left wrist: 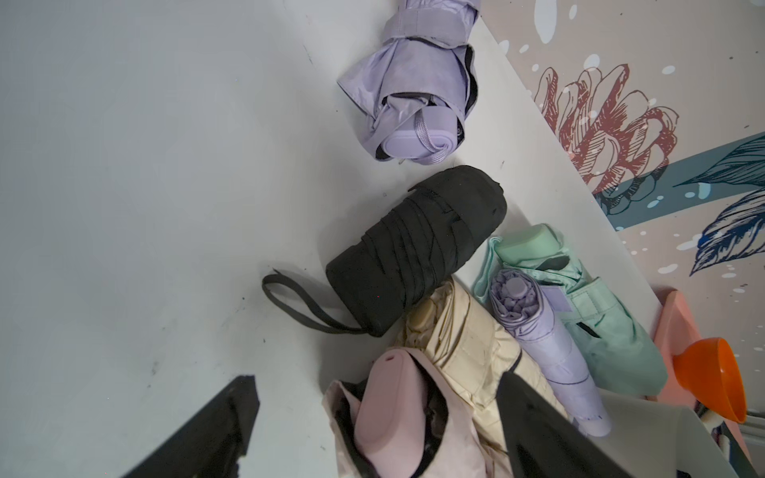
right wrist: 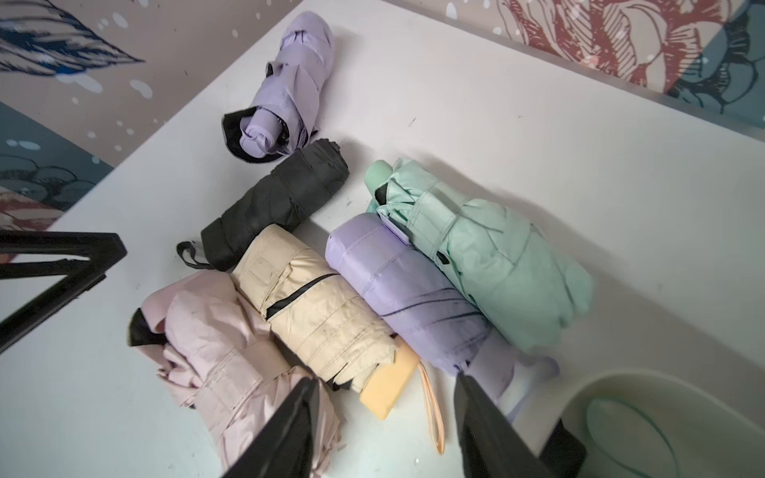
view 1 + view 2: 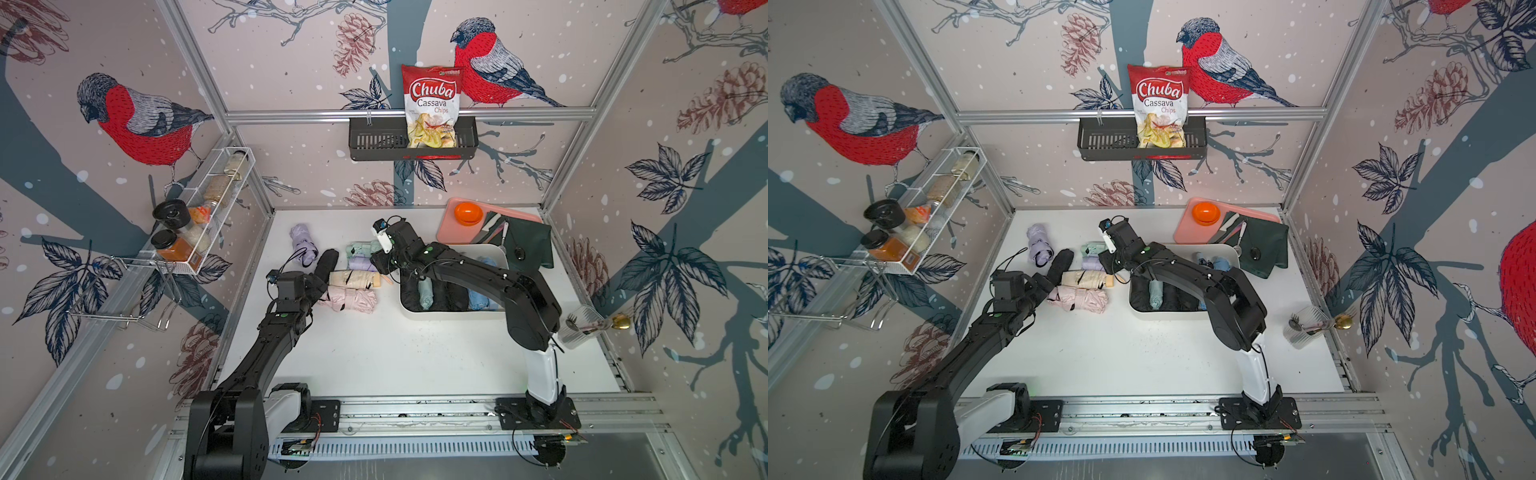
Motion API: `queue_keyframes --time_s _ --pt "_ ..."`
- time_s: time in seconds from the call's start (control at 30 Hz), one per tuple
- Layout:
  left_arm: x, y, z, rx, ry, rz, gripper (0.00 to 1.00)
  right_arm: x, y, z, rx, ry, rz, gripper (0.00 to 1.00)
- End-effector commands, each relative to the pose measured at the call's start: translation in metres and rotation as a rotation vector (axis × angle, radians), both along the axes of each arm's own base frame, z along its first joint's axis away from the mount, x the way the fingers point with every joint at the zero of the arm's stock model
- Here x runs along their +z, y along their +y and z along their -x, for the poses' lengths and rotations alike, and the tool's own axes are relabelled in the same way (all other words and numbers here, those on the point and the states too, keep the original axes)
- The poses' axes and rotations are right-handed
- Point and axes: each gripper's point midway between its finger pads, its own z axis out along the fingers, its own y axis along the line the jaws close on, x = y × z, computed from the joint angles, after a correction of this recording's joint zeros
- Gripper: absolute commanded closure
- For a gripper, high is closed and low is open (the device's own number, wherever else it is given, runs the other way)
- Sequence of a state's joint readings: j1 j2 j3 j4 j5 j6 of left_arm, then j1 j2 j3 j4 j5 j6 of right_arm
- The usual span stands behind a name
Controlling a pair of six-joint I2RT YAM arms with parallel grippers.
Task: Put the umbrella into the storage box
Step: Pick up the umbrella from the center of the board.
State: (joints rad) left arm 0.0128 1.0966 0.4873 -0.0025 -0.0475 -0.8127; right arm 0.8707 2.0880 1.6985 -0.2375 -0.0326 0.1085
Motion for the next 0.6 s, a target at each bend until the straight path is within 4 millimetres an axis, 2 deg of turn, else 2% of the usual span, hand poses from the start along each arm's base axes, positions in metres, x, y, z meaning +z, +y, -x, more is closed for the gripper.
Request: queue_keyframes --time_s 0.0,0.17,0.57 --pt "0.006 -0.004 -0.009 -0.023 -0.047 0.029 0.06 -0.021 0.005 -0.006 0.044 -0.036 0.104 0.44" --pt "0.003 -0.007 -0.010 -0.034 -0.048 0.049 0.06 -0.046 0.014 -0.015 0.078 -0.088 0.214 0.44" --pt "0.001 -0.012 -0.011 -0.049 -0.056 0.086 0.07 -0.087 0.009 -0.038 0.053 -0.134 0.397 0.44"
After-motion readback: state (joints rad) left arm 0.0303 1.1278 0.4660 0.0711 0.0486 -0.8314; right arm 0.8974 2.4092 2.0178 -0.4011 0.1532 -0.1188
